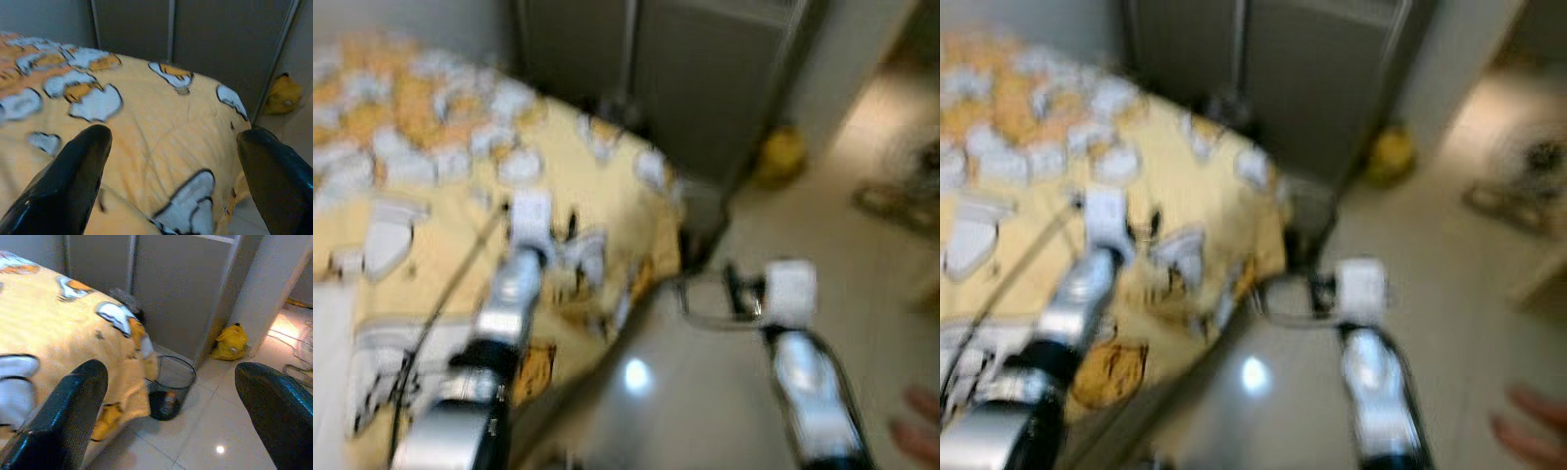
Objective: Clean up the room
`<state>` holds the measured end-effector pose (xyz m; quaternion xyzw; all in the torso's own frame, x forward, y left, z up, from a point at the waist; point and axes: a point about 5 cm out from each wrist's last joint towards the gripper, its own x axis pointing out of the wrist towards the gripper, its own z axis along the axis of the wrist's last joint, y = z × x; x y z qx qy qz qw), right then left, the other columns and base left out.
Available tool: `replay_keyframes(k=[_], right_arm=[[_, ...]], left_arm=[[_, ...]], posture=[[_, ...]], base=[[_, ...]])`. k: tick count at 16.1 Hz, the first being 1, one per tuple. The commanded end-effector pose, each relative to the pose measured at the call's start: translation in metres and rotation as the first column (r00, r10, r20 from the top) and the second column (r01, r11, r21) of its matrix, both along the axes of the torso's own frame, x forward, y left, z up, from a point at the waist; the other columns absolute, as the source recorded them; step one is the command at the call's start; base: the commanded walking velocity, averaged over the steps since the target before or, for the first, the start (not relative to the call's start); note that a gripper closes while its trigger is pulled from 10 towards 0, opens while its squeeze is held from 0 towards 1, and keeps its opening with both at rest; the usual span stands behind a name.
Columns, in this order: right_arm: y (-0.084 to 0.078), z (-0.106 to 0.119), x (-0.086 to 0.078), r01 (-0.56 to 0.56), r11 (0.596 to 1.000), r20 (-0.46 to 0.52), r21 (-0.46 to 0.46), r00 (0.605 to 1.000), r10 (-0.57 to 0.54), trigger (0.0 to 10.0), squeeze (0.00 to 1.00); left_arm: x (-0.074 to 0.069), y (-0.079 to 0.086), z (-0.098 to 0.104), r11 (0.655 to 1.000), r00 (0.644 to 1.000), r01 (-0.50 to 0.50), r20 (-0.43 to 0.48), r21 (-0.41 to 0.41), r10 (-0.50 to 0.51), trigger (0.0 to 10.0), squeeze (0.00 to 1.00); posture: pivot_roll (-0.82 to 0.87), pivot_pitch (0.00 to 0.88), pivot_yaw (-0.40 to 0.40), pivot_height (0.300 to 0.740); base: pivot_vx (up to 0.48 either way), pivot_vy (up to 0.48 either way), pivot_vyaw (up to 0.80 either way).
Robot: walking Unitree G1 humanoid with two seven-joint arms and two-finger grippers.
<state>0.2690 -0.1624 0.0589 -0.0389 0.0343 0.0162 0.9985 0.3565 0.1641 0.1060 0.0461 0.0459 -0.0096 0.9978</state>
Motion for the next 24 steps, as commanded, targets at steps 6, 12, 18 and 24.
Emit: replay_keyframes(k=[6,12,18,24], right_arm=[[-0.002,0.000,0.000,-0.015,1.000,0.002,0.015,1.000,0.014,10.0,0.00],[-0.002,-0.007,-0.005,-0.035,0.999,-0.025,0.031,0.999,0.036,10.0,0.00],[0.004,-0.031,-0.023,-0.111,0.993,-0.124,0.028,0.986,0.114,10.0,0.00],[0.004,-0.025,-0.012,-0.076,0.996,-0.102,0.053,0.991,0.081,10.0,0.00]], left_arm=[[0.002,-0.005,0.008,1.000,0.999,-0.005,0.036,0.005,0.005,10.0,0.00],[-0.012,0.012,-0.004,0.996,1.000,0.001,0.020,0.089,-0.003,10.0,0.00],[-0.032,0.030,-0.034,0.982,0.985,0.080,-0.168,0.173,-0.051,10.0,0.00],[-0.044,-0.023,-0.031,0.940,0.938,0.334,-0.121,0.067,-0.324,10.0,0.00]], posture=[[0.11,0.000,-0.044,0.740],[0.11,0.000,-0.043,0.740],[0.13,0.000,-0.030,0.740],[0.12,0.000,-0.015,0.740]], base=[[0.280,0.390,0.00],[0.046,0.138,0.35],[0.000,0.000,0.63],[-0.149,0.067,0.00]])
